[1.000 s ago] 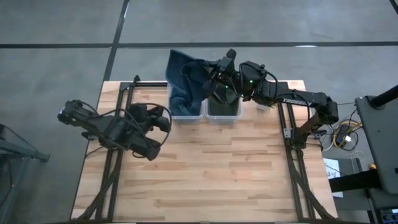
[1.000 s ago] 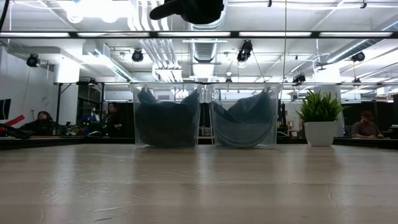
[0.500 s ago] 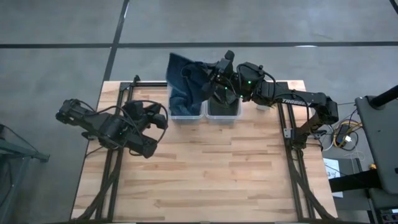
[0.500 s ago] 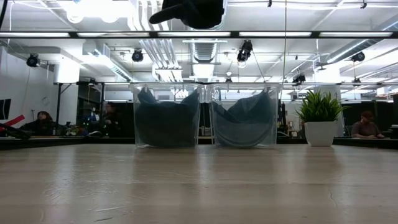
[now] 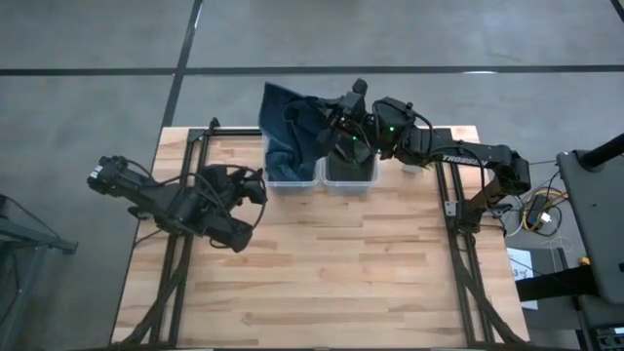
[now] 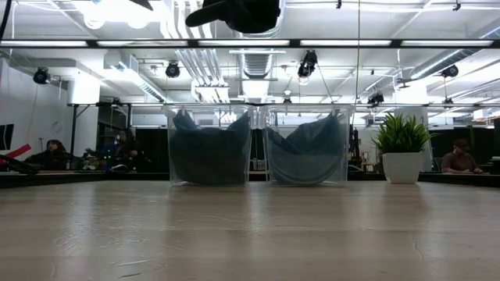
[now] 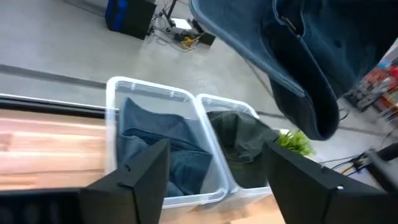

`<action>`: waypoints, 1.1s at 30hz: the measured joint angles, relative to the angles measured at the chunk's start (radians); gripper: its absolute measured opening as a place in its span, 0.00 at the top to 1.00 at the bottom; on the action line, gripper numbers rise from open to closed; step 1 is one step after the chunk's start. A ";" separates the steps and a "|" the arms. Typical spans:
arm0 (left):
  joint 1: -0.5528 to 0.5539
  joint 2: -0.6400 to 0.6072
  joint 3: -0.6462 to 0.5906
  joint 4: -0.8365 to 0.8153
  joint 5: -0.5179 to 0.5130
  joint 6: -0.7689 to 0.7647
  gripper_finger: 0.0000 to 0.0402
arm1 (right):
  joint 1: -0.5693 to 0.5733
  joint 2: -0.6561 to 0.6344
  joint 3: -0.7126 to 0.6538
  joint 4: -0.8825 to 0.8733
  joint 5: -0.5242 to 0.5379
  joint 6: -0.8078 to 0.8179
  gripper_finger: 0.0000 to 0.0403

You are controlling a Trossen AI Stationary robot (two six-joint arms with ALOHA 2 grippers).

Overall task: Pick & Place hat
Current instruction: Put the blue cap into the left transparent bin

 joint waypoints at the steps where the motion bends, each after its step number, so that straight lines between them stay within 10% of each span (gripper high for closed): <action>1: 0.000 0.000 -0.012 0.027 -0.008 0.002 0.37 | 0.000 0.000 -0.001 0.013 0.000 0.000 0.97; 17: 0.004 -0.029 -0.038 0.102 -0.057 -0.303 0.35 | 0.000 -0.001 -0.060 0.115 0.062 0.113 0.97; 33: 0.037 -0.056 -0.038 0.218 -0.214 -0.296 0.35 | 0.019 -0.001 -0.107 0.149 0.015 0.220 0.97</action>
